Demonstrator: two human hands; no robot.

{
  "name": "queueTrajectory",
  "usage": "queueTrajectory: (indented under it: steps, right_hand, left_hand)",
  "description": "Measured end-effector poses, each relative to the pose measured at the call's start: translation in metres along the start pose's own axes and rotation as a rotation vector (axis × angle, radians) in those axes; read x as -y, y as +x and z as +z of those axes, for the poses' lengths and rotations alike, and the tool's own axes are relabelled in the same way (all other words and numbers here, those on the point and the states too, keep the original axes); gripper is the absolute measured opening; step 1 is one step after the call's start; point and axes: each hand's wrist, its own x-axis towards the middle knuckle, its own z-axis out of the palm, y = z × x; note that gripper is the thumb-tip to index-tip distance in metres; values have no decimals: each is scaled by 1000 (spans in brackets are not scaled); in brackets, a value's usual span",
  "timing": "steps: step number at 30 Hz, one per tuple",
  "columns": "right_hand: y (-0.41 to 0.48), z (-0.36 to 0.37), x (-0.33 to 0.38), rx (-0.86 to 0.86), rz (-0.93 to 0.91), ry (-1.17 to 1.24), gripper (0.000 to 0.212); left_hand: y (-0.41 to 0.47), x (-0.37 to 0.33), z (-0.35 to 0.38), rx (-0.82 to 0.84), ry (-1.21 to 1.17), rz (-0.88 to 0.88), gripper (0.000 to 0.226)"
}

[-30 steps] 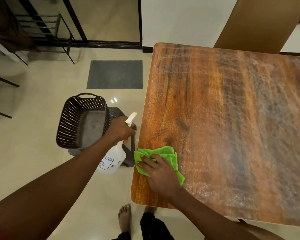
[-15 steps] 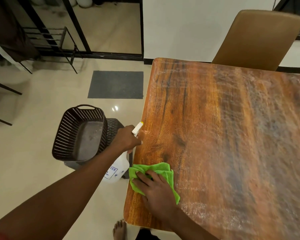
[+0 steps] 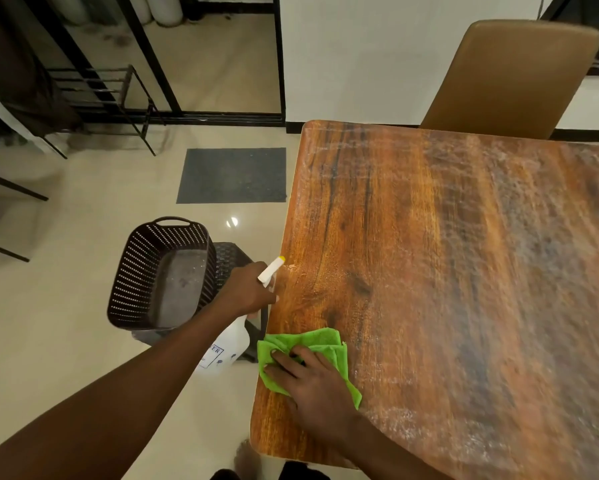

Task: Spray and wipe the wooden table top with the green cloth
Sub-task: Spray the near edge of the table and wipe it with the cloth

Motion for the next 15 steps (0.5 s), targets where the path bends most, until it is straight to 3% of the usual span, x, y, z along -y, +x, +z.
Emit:
queueTrajectory:
  steps: [3, 8, 12, 15]
  right_hand:
    - [11, -2, -9, -10, -38, -62, 42]
    - [55, -16, -31, -31, 173, -36, 39]
    - [31, -6, -15, -17, 96, -38, 41]
    - [5, -3, -7, 44, 38, -60, 55]
  left_hand:
    - [1, 3, -5, -84, -48, -4, 28]
    - [6, 5, -8, -133, -121, 15, 22]
    - [15, 9, -11, -112, -149, 41, 24]
    - [23, 4, -13, -101, -184, 52, 23]
